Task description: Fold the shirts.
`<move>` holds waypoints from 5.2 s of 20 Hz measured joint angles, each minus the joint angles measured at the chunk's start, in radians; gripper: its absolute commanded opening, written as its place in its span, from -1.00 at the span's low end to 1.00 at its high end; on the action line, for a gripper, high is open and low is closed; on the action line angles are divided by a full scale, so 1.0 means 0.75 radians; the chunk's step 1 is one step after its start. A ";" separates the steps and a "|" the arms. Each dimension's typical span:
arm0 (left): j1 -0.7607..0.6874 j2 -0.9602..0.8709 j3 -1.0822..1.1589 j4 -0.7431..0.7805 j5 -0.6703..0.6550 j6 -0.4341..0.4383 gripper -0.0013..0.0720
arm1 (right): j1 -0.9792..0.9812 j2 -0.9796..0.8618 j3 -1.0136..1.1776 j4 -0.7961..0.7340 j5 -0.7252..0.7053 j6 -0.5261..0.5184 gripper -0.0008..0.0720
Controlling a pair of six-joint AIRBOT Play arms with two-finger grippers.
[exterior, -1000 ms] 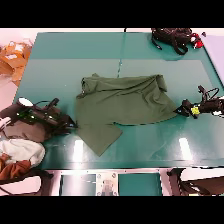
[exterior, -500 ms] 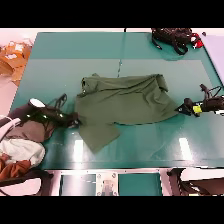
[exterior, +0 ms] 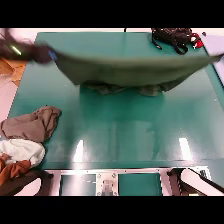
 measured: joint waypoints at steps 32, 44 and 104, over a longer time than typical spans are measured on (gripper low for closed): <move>0.000 -0.793 0.066 -0.109 0.207 0.096 -0.90 | 0.272 -0.543 -0.294 -0.162 -0.651 -0.012 -0.94; -0.001 -0.927 0.067 -0.329 0.665 0.204 -0.90 | 0.325 -0.948 0.193 0.009 -0.695 -0.020 -0.94; -0.209 -0.130 -1.371 0.071 0.368 -0.372 0.39 | 0.068 0.115 -1.349 -0.419 -0.286 0.558 0.19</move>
